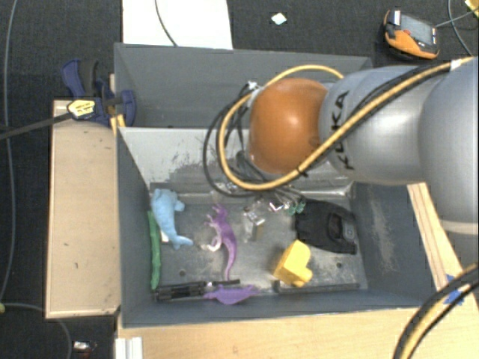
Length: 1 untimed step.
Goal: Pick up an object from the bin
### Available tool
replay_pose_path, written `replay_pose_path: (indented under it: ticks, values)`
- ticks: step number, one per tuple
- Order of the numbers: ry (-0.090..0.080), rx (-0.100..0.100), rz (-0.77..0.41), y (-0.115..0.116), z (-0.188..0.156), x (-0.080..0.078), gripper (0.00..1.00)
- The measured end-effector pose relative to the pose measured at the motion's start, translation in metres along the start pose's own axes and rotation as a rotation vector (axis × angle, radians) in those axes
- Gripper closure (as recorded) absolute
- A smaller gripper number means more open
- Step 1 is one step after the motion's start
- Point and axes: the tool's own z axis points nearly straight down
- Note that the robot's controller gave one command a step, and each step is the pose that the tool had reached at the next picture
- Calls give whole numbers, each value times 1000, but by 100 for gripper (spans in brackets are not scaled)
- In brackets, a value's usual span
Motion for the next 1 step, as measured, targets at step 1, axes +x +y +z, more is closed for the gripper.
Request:
replay_pose_path:
  ticks: [1]
  values:
    - [1, -5, -528, 20, 22, -10, 0]
